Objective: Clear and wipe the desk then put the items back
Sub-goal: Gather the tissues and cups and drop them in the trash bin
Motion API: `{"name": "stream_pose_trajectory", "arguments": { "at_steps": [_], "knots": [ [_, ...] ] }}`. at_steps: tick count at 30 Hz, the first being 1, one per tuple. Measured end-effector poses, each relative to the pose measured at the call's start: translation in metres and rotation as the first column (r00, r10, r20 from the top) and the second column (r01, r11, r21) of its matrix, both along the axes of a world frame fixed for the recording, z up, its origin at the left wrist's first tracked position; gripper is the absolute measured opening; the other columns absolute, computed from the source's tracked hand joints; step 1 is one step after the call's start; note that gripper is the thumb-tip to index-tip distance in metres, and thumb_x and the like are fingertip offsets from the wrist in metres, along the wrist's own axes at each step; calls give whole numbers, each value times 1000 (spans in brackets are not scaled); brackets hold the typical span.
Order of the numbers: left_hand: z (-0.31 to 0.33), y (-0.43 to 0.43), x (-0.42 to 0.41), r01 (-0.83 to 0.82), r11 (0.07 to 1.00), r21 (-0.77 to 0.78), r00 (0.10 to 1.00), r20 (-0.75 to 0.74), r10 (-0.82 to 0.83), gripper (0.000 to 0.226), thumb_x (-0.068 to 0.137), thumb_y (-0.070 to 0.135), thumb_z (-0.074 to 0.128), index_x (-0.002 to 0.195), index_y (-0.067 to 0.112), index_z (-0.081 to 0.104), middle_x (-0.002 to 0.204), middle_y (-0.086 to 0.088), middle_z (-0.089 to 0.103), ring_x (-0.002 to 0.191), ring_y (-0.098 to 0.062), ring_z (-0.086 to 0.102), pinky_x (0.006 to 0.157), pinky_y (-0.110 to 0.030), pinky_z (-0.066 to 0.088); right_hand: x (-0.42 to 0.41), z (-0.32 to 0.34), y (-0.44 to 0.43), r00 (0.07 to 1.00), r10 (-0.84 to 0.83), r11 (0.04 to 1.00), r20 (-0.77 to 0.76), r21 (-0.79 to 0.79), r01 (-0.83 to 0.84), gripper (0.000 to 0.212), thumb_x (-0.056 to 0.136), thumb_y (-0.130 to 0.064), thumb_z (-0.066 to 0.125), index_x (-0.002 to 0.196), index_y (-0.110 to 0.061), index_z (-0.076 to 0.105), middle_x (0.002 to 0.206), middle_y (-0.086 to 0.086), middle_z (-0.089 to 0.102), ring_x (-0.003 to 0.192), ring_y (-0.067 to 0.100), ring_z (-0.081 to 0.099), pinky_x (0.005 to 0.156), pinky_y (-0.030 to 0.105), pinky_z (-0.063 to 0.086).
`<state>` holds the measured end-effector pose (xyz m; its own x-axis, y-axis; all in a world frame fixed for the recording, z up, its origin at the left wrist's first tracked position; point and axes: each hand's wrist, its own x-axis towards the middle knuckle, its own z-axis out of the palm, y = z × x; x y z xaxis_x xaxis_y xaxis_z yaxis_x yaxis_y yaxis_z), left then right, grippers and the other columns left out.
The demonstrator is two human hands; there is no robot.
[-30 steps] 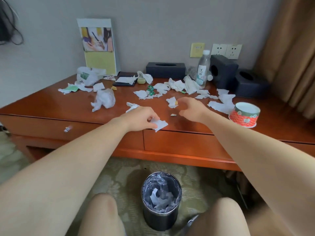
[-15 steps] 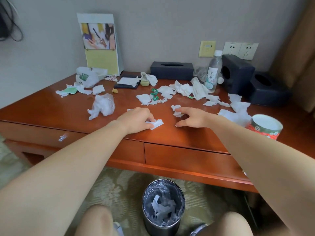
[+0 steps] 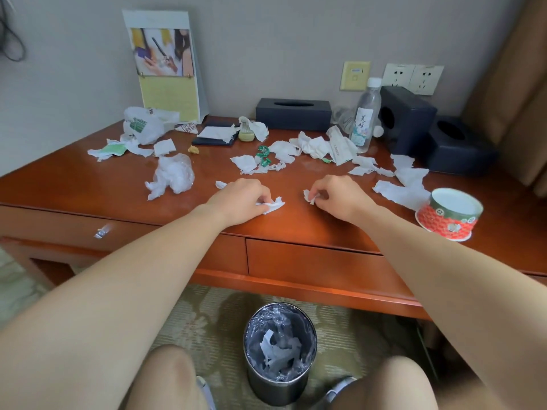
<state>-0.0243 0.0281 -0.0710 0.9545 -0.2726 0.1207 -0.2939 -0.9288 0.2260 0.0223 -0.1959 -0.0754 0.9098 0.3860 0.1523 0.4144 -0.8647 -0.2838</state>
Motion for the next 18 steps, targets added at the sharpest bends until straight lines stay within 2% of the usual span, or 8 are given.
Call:
{"name": "stream_pose_trajectory", "arguments": {
  "at_steps": [7, 12, 18],
  "knots": [
    [0, -15, -24, 43, 999, -7, 999, 18, -43, 14, 95, 19, 57, 103, 18, 69, 106, -1, 62, 95, -16, 56, 79, -30, 45, -30, 2, -8, 998, -56, 998, -33, 15, 57, 16, 91, -12, 57, 96, -23, 68, 103, 3, 63, 94, 24, 60, 82, 35, 52],
    [-4, -28, -49, 54, 998, -16, 998, 28, -54, 12, 94, 20, 57, 100, 21, 68, 103, -2, 64, 95, -22, 60, 83, -41, 52, -63, 1, -14, 998, -42, 998, -44, 44, 44, 16, 92, -11, 57, 96, -20, 68, 99, 3, 63, 92, 23, 61, 77, 29, 49],
    [-10, -41, -87, 89, 996, -8, 994, 70, -88, 14, 94, 18, 57, 101, 20, 68, 107, -1, 65, 96, -18, 59, 80, -35, 51, -112, -4, -17, 1000, -3, 994, -13, 107, 4, 18, 91, -8, 56, 98, -18, 69, 92, 1, 62, 83, 20, 60, 69, 25, 44]
  ]
}}
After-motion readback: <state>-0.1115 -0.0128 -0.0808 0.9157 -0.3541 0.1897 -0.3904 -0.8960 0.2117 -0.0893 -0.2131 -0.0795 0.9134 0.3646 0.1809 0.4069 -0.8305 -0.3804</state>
